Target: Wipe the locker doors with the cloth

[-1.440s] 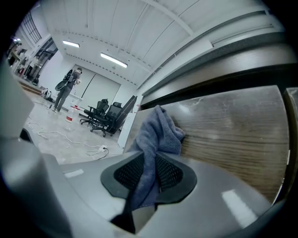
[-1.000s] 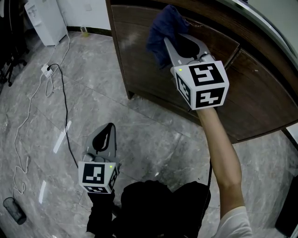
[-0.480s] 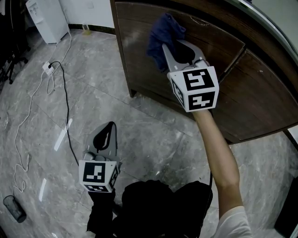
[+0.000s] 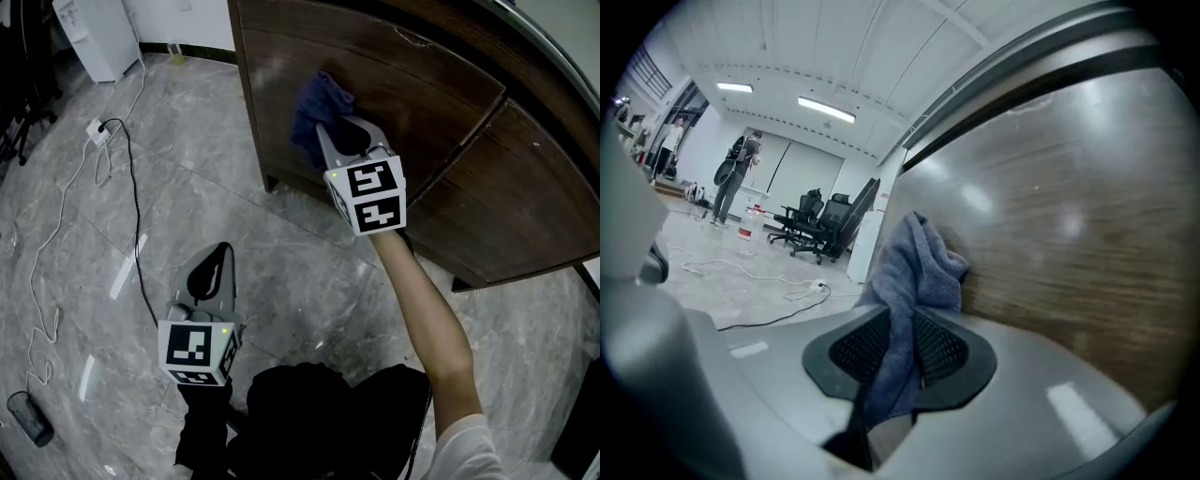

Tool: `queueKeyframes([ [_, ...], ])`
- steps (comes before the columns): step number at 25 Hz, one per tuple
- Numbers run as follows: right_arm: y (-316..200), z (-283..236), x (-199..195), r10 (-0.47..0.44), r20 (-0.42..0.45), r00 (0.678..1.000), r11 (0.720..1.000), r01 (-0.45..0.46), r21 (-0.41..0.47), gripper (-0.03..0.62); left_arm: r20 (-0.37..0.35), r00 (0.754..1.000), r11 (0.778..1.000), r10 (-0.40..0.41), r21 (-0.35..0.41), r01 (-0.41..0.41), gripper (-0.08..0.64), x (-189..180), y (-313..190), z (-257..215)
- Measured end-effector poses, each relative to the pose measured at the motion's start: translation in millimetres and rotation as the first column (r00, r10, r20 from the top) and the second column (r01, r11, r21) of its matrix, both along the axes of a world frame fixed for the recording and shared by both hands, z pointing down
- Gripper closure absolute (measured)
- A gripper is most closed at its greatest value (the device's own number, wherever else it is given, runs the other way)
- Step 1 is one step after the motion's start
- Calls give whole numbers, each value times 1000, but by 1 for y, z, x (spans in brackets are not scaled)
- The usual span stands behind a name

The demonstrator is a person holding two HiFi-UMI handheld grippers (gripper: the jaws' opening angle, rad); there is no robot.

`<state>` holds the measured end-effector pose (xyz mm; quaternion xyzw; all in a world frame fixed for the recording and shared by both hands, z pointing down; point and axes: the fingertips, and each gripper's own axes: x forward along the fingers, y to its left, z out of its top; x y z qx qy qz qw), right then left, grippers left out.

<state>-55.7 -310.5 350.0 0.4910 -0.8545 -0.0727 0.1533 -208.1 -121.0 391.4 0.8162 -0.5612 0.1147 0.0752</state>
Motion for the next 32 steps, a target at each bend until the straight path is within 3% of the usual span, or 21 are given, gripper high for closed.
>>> queueKeyframes([
  [18, -3, 103, -19, -14, -44, 999, 987, 7, -159, 511, 17, 1000, 999, -22, -28, 22, 560, -14, -5, 15],
  [32, -4, 183, -27, -3, -55, 998, 956, -13, -292, 511, 45, 998, 998, -41, -38, 43, 560, -27, -8, 19],
])
